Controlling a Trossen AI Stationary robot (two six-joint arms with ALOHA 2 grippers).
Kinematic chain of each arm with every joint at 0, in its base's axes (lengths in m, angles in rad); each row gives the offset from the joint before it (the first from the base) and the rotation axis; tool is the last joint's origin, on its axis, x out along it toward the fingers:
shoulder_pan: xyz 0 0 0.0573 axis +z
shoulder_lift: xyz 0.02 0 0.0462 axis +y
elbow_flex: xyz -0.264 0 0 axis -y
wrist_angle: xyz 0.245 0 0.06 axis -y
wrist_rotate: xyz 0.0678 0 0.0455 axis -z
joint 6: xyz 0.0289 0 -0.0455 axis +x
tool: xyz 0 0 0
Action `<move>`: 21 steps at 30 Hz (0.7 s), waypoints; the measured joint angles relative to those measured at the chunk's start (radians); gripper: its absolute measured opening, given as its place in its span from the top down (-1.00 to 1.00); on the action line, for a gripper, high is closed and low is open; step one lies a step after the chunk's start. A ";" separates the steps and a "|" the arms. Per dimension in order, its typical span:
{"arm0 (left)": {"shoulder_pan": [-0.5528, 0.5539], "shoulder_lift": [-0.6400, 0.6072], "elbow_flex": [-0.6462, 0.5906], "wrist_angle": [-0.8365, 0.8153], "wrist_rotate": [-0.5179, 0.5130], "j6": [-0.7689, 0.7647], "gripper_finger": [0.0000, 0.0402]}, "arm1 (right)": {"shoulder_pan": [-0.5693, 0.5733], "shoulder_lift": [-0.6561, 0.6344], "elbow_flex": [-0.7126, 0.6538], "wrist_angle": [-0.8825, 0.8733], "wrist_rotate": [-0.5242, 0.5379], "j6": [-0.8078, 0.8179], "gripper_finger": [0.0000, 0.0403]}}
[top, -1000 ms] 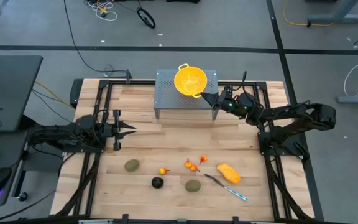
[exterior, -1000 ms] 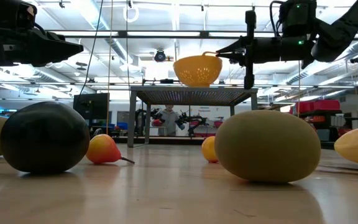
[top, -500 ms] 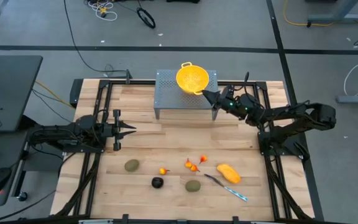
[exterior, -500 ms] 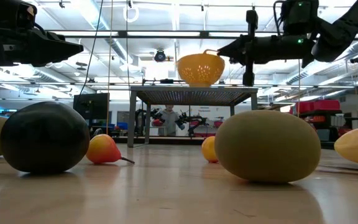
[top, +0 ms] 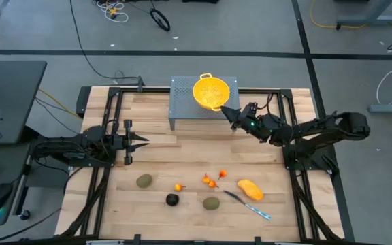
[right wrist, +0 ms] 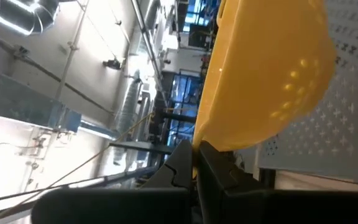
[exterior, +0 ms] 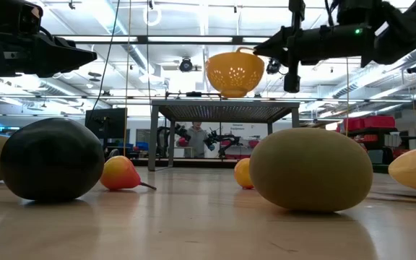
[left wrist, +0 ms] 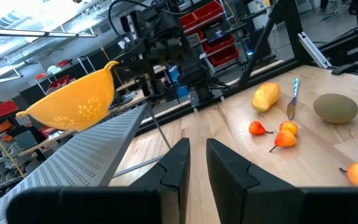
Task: Pick & Place Fruit
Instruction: Put the yellow strainer bowl on the shelf
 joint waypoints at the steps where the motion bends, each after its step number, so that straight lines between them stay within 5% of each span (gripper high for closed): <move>1: 0.000 0.000 0.000 0.000 0.000 0.000 0.68 | 0.011 0.000 0.000 -0.002 0.025 -0.009 0.97; 9: 0.000 0.000 0.000 0.000 0.000 0.000 0.68 | 0.075 0.006 0.000 -0.057 0.175 -0.034 0.97; 21: 0.000 0.000 0.000 0.000 0.000 0.000 0.68 | 0.079 0.025 0.000 -0.064 0.203 -0.030 0.97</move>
